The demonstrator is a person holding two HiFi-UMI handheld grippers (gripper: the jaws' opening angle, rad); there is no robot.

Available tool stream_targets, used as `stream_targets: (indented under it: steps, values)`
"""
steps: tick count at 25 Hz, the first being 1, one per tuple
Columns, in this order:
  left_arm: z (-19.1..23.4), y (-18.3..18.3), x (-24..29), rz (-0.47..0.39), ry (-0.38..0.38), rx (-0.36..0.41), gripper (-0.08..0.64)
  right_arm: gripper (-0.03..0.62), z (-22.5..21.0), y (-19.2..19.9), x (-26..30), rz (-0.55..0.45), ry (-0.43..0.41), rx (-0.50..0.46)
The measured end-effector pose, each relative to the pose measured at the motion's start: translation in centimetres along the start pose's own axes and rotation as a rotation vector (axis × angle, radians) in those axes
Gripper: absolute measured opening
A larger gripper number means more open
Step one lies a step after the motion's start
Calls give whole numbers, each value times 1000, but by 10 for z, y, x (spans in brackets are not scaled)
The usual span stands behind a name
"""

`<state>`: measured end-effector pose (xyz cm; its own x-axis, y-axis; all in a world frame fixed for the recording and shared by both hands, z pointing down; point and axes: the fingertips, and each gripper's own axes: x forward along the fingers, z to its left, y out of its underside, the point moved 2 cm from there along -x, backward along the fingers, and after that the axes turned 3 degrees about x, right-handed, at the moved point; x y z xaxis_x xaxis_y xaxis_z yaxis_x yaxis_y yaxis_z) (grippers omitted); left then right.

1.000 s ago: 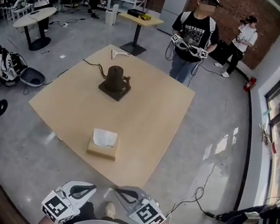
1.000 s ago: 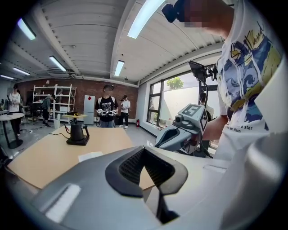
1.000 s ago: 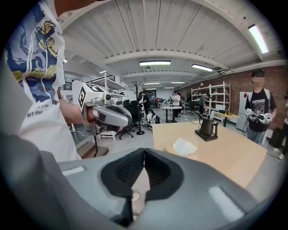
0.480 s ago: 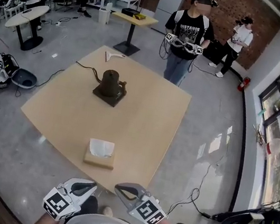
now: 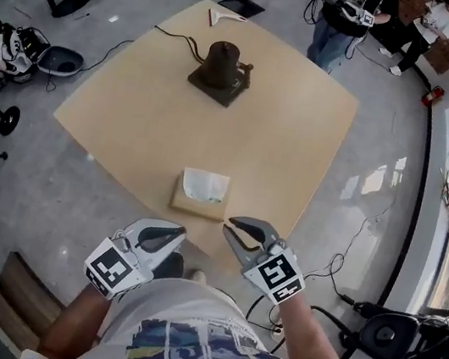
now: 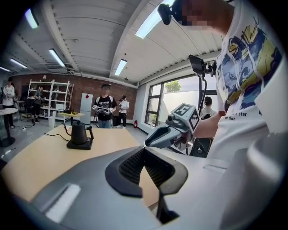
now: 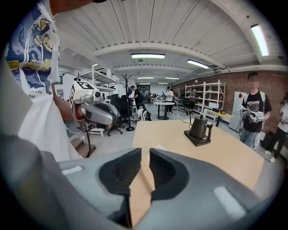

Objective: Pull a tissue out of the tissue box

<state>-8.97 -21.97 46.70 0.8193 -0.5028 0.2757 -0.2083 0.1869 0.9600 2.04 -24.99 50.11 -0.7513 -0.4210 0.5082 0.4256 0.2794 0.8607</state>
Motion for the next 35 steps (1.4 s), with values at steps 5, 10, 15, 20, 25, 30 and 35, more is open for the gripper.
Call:
stream_targets:
  steps: [5,10,15,20,25,30,35]
  values:
    - [16,1,-5,16,-2,-76,2,68,-21,7,28,51,-2,10]
    - [35,8,-4,28,7,-75,21,130,-46,18,61,99,-6,21]
    - [52,15,-6,43,10,-76,23,184,-65,29,96,152,-28,12]
    - [67,20,-5,58,18,-85,23,210,-78,40,123,200,-66,29]
    - [79,20,-3,61,30,-85,23,229,-86,54,146,266,-135,53]
    - [92,21,-5,65,32,-77,23,230,-85,66,162,329,-203,78]
    - [101,24,-7,68,40,-82,23,230,-79,69,170,359,-262,102]
